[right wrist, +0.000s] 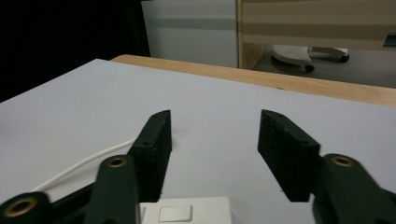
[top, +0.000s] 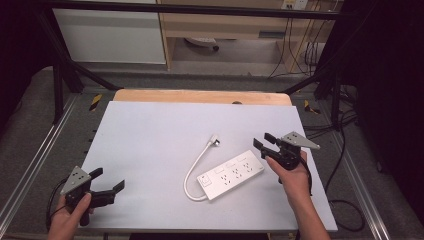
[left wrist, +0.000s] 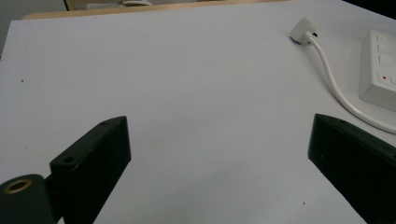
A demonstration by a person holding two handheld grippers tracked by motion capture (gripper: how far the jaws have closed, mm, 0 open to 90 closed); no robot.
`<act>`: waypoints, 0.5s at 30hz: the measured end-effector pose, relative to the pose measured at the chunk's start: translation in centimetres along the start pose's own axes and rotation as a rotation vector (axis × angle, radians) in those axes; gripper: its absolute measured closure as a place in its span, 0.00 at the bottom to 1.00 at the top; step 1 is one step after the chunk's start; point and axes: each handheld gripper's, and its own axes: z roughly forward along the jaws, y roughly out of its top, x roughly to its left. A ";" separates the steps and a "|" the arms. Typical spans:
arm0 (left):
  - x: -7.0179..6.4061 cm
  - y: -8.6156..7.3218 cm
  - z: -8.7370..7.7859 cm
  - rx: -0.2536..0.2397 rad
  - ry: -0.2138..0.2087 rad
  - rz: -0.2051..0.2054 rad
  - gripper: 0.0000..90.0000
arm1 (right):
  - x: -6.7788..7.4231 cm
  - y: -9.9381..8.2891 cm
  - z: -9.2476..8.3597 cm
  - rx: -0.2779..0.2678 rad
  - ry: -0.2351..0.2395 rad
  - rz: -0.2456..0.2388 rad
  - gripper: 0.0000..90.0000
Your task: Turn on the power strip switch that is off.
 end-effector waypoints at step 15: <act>-0.1 0.0 -0.1 -0.002 -0.001 0.001 0.07 | -0.7 0.7 -2.3 -0.019 -0.037 0.012 0.03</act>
